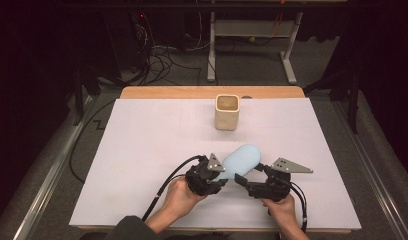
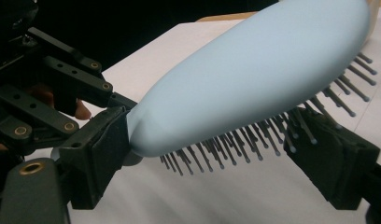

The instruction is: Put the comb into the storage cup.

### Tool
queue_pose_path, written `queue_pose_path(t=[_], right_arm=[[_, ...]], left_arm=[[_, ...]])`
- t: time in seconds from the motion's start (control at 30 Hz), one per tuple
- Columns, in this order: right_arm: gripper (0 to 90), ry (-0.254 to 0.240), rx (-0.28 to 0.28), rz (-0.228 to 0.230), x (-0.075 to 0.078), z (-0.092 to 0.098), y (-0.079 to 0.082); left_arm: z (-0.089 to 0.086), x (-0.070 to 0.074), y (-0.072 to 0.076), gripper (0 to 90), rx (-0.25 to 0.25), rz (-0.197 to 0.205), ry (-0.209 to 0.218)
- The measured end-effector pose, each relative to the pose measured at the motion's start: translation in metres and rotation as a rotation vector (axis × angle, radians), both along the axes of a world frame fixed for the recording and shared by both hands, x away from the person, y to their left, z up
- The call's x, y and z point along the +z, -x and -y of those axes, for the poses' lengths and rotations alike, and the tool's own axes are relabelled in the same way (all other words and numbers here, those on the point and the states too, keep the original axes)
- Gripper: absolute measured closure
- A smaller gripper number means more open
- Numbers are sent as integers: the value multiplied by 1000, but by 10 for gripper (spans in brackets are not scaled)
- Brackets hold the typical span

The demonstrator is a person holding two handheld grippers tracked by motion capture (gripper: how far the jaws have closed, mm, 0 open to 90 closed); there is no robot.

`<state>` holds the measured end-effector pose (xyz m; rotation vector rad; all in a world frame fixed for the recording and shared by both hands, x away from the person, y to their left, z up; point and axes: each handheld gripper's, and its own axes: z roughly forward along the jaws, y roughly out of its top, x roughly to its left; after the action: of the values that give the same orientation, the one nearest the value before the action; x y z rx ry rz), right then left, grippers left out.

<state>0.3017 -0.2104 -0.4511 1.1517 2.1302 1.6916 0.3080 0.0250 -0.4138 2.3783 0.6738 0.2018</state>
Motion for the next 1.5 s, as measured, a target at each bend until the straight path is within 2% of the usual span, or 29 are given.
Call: queue_pose_path(t=[0.47,0.67,0.83,0.9,1.03,1.17,1.4,1.5], right_arm=[[138,-30,-31,-10,1,0,-5],[153,-64,-39,-41,2,2,-7],[195,-89,-33,-91,6,3,-8],[229,-93,-24,-104,9,4,-9],[282,-55,-10,-103,16,0,-7],[356,-75,25,-118,21,0,-9],[468,-66,94,-55,36,-6,-8],[505,-89,129,-48,42,-9,-9]], left_arm=[[13,1,2,692,-33,6,3],[16,3,3,692,-34,12,8],[15,6,3,692,-33,13,-2],[14,6,2,692,-31,11,-15],[11,6,1,693,-33,15,-37],[8,7,2,693,-26,18,-39],[2,9,4,693,-29,18,-53],[-1,11,4,693,-20,21,-32]])
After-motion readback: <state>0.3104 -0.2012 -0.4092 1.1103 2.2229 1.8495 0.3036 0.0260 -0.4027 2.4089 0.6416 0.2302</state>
